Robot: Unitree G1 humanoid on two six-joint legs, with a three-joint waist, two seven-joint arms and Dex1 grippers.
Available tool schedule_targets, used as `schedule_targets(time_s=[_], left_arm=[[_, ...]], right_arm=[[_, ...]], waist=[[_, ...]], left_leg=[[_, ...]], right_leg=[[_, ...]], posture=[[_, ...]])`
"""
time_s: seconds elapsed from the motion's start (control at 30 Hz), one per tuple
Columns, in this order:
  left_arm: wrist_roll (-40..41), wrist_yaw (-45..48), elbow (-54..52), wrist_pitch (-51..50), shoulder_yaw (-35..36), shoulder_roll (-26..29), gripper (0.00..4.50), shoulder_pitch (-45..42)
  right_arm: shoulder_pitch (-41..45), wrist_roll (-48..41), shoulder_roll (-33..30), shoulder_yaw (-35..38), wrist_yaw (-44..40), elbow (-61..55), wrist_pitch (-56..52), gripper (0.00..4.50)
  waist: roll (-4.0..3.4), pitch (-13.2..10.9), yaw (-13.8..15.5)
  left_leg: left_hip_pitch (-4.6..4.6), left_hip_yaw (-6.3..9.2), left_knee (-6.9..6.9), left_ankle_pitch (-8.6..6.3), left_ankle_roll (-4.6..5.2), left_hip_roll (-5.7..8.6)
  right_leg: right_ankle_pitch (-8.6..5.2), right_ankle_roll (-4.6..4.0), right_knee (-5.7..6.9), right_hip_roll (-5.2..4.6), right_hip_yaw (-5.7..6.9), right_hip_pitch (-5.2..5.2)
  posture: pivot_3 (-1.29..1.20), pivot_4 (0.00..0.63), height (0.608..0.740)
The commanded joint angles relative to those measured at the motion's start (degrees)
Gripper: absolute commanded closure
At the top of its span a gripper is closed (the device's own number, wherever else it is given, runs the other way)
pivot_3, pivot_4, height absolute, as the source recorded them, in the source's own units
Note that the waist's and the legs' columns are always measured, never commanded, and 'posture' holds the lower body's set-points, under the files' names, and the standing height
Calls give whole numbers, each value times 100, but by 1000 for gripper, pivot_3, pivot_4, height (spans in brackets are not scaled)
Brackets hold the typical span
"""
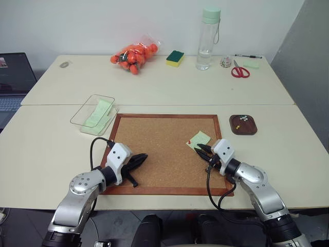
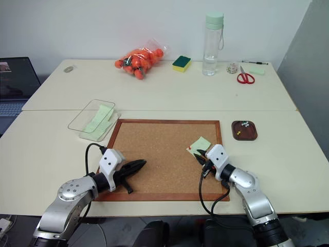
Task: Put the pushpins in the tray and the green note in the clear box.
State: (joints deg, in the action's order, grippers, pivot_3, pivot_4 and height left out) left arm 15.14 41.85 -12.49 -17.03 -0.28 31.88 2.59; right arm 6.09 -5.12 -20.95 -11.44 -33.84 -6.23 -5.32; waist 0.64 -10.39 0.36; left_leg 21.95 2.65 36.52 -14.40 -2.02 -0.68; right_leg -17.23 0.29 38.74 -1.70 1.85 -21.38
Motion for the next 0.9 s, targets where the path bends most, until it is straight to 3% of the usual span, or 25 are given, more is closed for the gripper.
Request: schedule_targets(time_s=[0.03, 0.9], left_arm=[[-130, 42, 163, -197, -253, 16, 4500, 141], [-127, 32, 106, -195, -239, 27, 4500, 213]], right_arm=[[-23, 87, -40, -3, -35, 26, 149, 4488], [1, -135, 122, 538, 362, -391, 949, 4488]], waist=[[0, 0, 0], [0, 0, 6]], left_leg=[[0, 0, 0, 0, 0, 0], [0, -1, -1, 0, 0, 0]], right_leg=[[0, 0, 0, 0, 0, 0], [0, 0, 0, 0, -1, -1]], posture=[[0, 150, 740], [0, 150, 740]])
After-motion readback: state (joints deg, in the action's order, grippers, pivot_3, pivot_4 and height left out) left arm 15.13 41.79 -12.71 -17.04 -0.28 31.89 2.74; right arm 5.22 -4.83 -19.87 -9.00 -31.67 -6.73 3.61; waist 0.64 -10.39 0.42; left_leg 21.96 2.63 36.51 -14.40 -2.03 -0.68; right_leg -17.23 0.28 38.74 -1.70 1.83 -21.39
